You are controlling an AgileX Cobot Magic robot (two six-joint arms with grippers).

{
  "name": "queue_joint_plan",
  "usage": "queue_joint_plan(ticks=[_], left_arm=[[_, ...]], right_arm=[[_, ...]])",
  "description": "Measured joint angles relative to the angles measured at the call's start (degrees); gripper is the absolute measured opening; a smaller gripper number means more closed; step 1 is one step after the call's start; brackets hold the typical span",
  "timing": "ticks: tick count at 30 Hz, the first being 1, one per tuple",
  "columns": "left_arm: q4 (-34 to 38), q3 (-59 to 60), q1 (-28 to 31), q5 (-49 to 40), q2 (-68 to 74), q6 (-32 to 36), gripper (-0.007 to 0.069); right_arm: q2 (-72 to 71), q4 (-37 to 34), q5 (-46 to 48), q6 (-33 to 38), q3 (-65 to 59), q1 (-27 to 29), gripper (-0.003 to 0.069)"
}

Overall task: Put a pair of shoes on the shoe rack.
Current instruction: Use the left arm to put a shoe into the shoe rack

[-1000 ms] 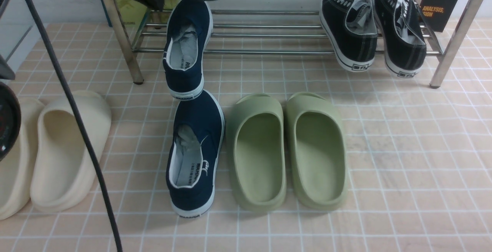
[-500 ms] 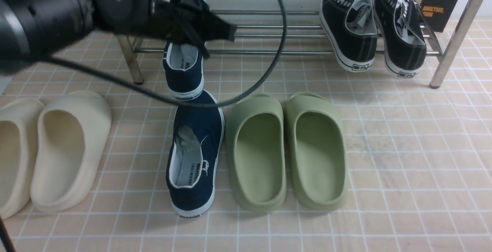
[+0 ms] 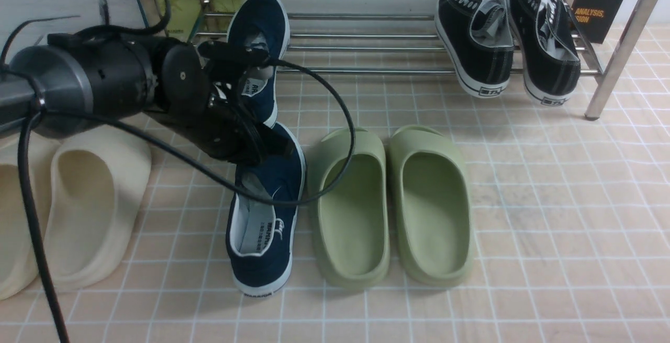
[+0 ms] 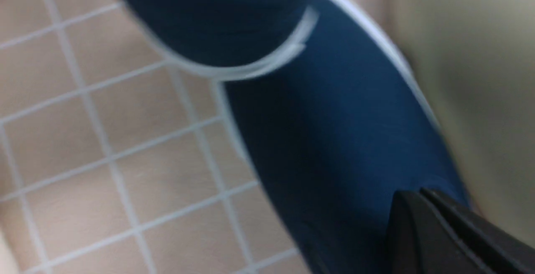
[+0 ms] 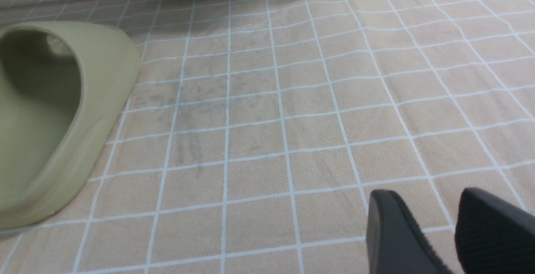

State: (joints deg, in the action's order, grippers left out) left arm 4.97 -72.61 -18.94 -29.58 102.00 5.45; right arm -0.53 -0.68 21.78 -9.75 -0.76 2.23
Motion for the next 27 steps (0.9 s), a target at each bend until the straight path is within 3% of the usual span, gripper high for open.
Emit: queue_joint_plan(ticks=[12, 19, 23, 27], left_arm=[[-4.3, -20.5, 2.2, -8.7, 11.7, -3.5, 0.0015], [-14.1, -27.6, 2.0, -5.5, 11.8, -15.0, 0.0019], [-25.7, -28.4, 2.0, -4.4, 11.9, -25.5, 0.0020], [-32.3, -28.7, 2.0, -4.1, 13.1, -32.1, 0.0021]], right_arm=[[0.0, 0.0, 0.0, 0.0, 0.0, 0.0, 0.0239], [0.0, 0.0, 0.0, 0.0, 0.0, 0.0, 0.0239], [0.0, 0.0, 0.0, 0.0, 0.0, 0.0, 0.0239], [0.0, 0.0, 0.0, 0.0, 0.0, 0.0, 0.0239]])
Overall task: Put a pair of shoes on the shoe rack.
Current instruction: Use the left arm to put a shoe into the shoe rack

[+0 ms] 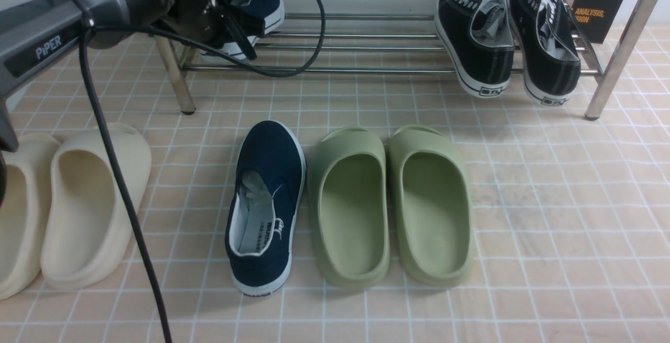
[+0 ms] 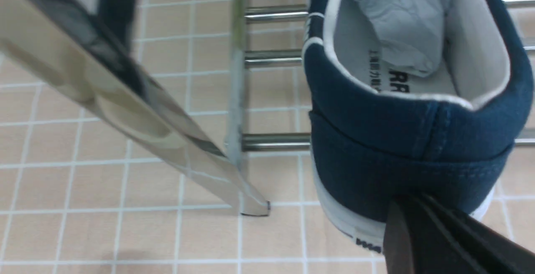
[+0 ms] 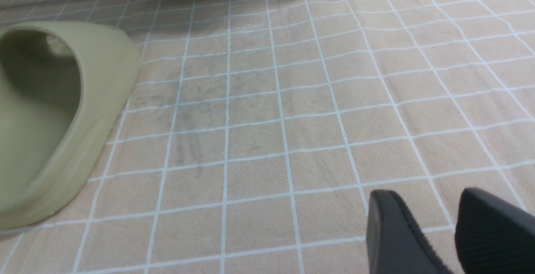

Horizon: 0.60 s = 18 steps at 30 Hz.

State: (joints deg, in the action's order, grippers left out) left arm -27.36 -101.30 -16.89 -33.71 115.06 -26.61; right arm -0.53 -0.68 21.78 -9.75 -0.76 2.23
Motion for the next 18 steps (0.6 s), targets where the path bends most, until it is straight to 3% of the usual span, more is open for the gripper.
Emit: queue_joint_plan(ticks=[4, 13, 18], left_arm=[[-2.7, 0.0, 0.0, -0.8, 1.7, -3.0, 0.0022], [-1.6, 0.0, 0.0, -5.7, 1.0, -3.6, 0.0022], [2.1, 0.0, 0.0, -15.6, -2.5, -1.3, 0.0022]], right_arm=[[0.0, 0.0, 0.0, -0.1, 0.0, 0.0, 0.0239], [0.0, 0.0, 0.0, -0.1, 0.0, 0.0, 0.0239], [0.0, 0.0, 0.0, -0.1, 0.0, 0.0, 0.0239]])
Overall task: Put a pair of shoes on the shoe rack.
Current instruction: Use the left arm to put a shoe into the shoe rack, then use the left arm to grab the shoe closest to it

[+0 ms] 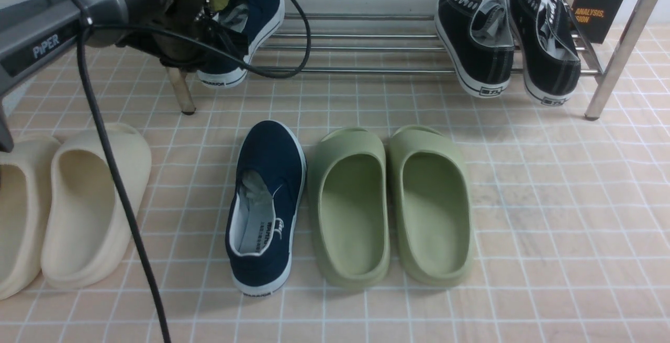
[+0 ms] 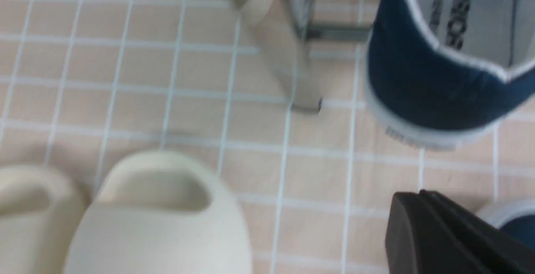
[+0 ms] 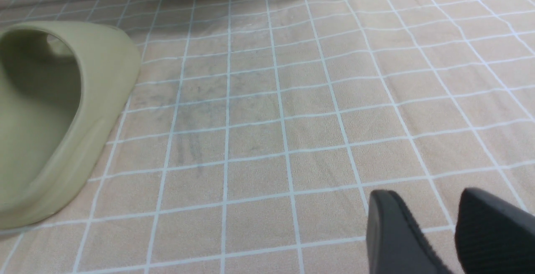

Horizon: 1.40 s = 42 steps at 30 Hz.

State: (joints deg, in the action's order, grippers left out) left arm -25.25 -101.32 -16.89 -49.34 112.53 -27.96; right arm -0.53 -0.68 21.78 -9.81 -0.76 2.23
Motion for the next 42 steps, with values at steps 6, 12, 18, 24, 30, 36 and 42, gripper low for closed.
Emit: queue_joint_plan(ticks=[6, 12, 18, 24, 30, 36, 42], left_arm=[[0.6, 0.6, 0.0, -0.6, -0.1, 1.9, 0.0022], [0.9, 1.0, 0.0, 5.3, 4.9, 1.9, 0.0022], [0.3, 1.2, 0.0, 14.4, 5.9, 1.9, 0.0031], [0.3, 1.2, 0.0, 20.2, 5.9, 1.9, 0.0034], [0.3, 1.2, -0.1, 17.3, 5.5, 1.9, 0.0038], [1.8, 1.9, -3.0, -3.4, -3.7, 11.6, 0.0040], [9.5, 12.6, -8.4, -1.2, -25.2, 14.5, 0.0041]], right_arm=[[0.0, 0.0, 0.0, 0.0, 0.0, 0.0, 0.0239], [0.0, 0.0, 0.0, 0.0, 0.0, 0.0, 0.0239], [0.0, 0.0, 0.0, 0.0, 0.0, 0.0, 0.0239], [0.0, 0.0, 0.0, 0.0, 0.0, 0.0, 0.0239], [0.0, 0.0, 0.0, 0.0, 0.0, 0.0, 0.0239], [0.0, 0.0, 0.0, 0.0, 0.0, 0.0, 0.0239], [0.0, 0.0, 0.0, 0.0, 0.0, 0.0, 0.0239]])
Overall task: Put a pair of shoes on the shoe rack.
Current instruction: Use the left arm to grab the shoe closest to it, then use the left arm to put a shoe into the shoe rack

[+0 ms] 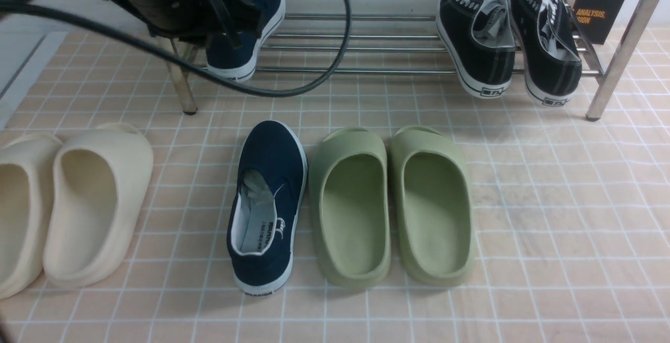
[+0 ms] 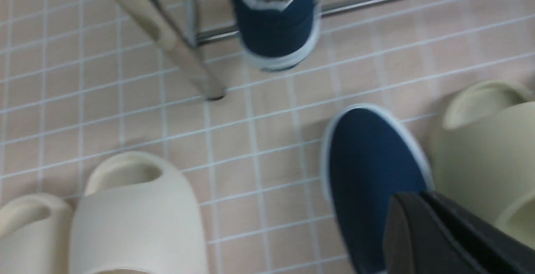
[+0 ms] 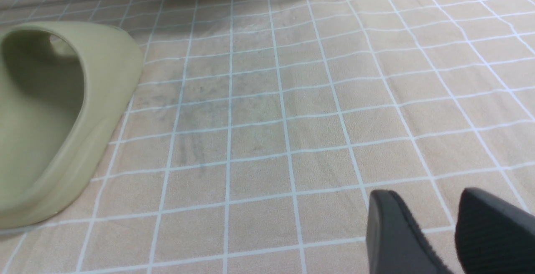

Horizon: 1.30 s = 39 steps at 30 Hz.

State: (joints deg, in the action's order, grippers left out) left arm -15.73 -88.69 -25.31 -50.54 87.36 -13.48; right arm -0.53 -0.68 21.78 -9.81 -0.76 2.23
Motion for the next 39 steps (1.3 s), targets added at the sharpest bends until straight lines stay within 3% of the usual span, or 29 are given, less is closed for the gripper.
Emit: queue_joint_plan(ticks=[5, 10, 12, 18, 21, 24, 28, 30, 36, 39], left_arm=[[4.8, 17.9, -0.3, 10.1, -10.9, -5.1, 0.0041], [7.9, 28.7, -0.3, 15.0, -7.2, -5.8, 0.0072], [7.9, 29.3, -0.3, 15.3, -4.6, -5.5, 0.0113], [7.8, 29.4, -0.3, 16.7, 3.8, -6.4, 0.0346], [7.9, 29.4, -0.3, 17.6, 7.7, -8.3, 0.0390], [7.6, 29.4, -0.3, 18.3, 10.3, -8.7, 0.0311], [5.8, 29.2, -0.3, 19.3, 11.6, -9.2, 0.0062], [5.5, 27.6, -0.3, 17.8, 11.1, -9.2, 0.0031], [4.8, 17.0, -0.3, 8.8, 8.6, -6.4, 0.0028], [4.3, 12.0, -0.3, 8.4, 8.9, -5.5, 0.0028]], right_arm=[[0.0, 0.0, 0.0, 0.0, 0.0, 0.0, 0.0239], [0.0, 0.0, 0.0, 0.0, 0.0, 0.0, 0.0239], [0.0, 0.0, 0.0, 0.0, 0.0, 0.0, 0.0239], [0.0, 0.0, 0.0, 0.0, 0.0, 0.0, 0.0239], [0.0, 0.0, 0.0, 0.0, 0.0, 0.0, 0.0239], [0.0, 0.0, 0.0, 0.0, 0.0, 0.0, 0.0239], [0.0, 0.0, 0.0, 0.0, 0.0, 0.0, 0.0239], [0.0, 0.0, 0.0, 0.0, 0.0, 0.0, 0.0239], [0.0, 0.0, 0.0, 0.0, 0.0, 0.0, 0.0239], [0.0, 0.0, 0.0, 0.0, 0.0, 0.0, 0.0239]])
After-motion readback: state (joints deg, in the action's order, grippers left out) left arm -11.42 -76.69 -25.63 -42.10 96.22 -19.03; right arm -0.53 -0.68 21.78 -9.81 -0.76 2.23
